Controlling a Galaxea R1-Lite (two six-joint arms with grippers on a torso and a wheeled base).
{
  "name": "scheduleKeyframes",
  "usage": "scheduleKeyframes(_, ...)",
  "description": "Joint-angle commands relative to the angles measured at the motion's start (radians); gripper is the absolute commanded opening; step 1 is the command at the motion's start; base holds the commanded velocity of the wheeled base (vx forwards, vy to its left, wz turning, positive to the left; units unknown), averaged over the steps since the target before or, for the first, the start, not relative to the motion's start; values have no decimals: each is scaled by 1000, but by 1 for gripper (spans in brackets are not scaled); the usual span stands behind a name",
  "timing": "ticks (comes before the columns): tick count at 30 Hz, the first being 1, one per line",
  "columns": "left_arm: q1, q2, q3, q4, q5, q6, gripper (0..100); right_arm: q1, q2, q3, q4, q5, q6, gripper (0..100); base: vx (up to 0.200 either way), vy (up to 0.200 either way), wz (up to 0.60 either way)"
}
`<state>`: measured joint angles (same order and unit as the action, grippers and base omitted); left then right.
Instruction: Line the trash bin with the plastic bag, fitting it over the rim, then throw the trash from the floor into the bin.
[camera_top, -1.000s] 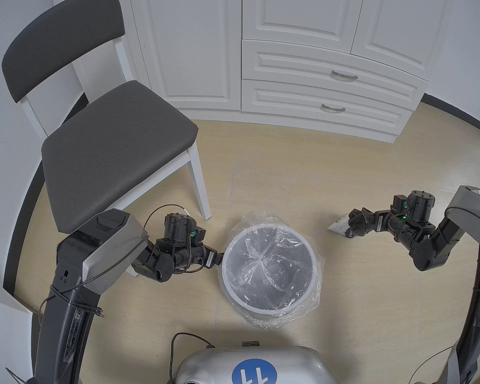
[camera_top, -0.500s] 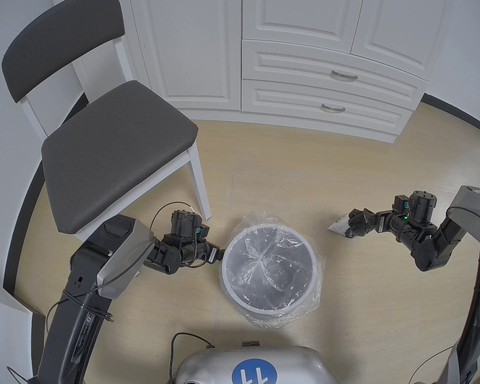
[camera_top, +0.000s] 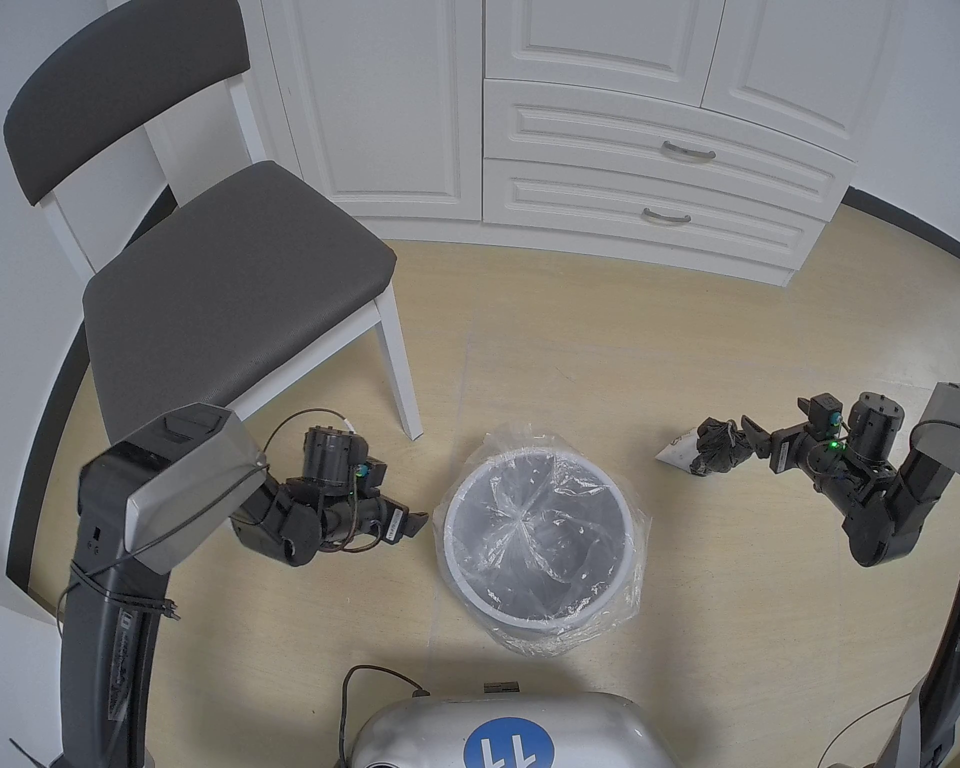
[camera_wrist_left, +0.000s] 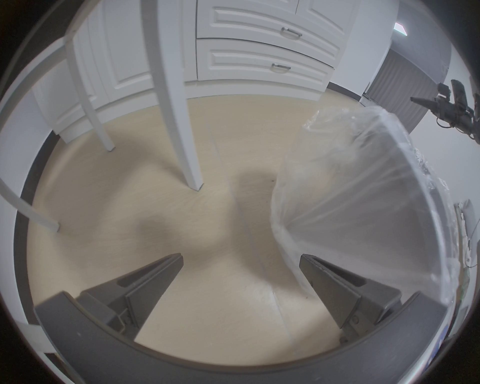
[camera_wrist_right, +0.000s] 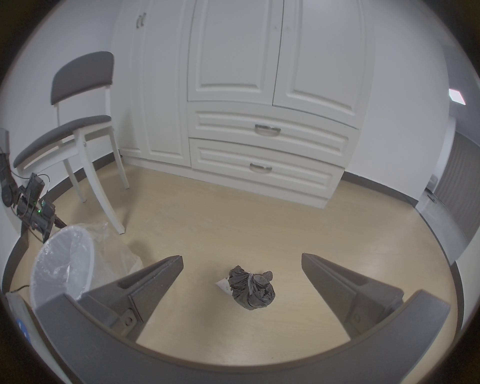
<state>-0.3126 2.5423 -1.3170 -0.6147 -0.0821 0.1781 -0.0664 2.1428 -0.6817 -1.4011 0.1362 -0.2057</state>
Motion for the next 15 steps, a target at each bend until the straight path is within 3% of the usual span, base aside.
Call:
scheduleKeyframes(1, 3, -267, 429, -297, 2, 0, 100, -66, -138, 271, -170, 109, -60, 100, 0, 0, 0)
scheduleKeyframes(3, 0, -326, 553, -381, 5, 1, 100, -67, -224, 307, -170, 99, -57, 100, 0, 0, 0)
scheduleKeyframes(6, -3, -424, 714, -490, 18, 0, 100, -66, -374, 335, -15, 56, -57, 100, 0, 0, 0)
scheduleKeyframes(11, -59, -579, 848, -550, 24, -15, 100, -46, -649, 269, 456, -26, -27, 100, 0, 0, 0)
scheduleKeyframes(12, -62, -583, 849, -550, 24, -17, 100, -44, -656, 268, 470, -27, -21, 100, 0, 0, 0)
scheduleKeyframes(13, -94, -633, 872, -551, 39, -55, 100, 2, -745, 234, 628, -44, 62, 100, 0, 0, 0)
scheduleKeyframes(15, -114, -663, 884, -551, 48, -89, 100, 45, -794, 214, 708, -55, 112, 100, 0, 0, 0)
